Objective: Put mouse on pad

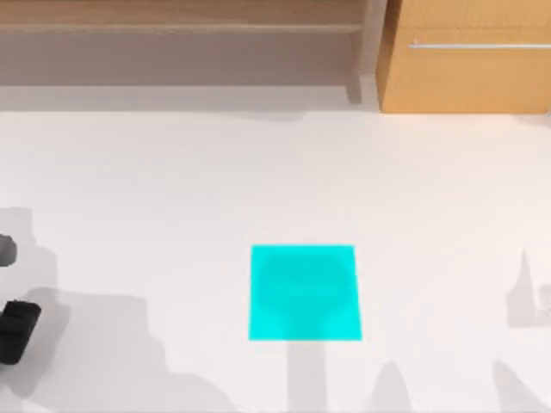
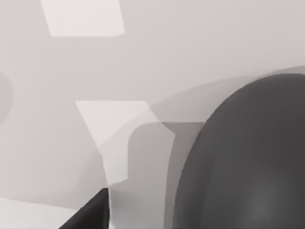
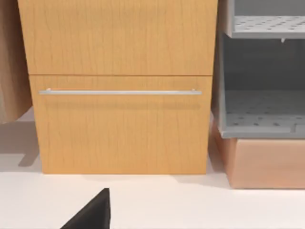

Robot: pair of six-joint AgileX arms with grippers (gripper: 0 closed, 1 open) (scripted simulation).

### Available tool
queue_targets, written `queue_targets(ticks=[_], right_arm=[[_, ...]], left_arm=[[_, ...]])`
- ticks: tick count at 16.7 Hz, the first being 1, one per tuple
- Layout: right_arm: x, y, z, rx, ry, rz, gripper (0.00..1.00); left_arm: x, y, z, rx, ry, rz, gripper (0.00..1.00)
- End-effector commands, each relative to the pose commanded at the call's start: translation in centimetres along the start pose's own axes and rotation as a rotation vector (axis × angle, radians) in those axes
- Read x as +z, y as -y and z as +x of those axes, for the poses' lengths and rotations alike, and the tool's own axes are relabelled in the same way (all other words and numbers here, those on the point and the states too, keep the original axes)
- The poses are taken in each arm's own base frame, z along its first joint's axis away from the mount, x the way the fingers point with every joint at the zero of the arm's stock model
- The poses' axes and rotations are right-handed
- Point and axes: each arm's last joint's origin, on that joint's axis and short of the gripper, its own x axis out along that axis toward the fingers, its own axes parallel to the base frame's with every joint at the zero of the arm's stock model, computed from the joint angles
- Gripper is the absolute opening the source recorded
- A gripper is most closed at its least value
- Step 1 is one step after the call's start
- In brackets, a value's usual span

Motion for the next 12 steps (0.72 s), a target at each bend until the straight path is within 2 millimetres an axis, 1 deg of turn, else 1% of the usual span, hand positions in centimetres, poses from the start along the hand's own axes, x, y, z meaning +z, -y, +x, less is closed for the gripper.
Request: queue_targets(ticks=[5,6,12], right_arm=[[0.00,0.00,0.00,0.000,0.000,0.000,1.00],[0.00,0.00,0.00,0.000,0.000,0.000,1.00],[0.00,0.00,0.00,0.000,0.000,0.000,1.00]], left_arm=[[0.00,0.00,0.00,0.000,0.000,0.000,0.02],[0.00,0.00,0.00,0.000,0.000,0.000,0.00],[0.00,0.00,0.00,0.000,0.000,0.000,0.00]])
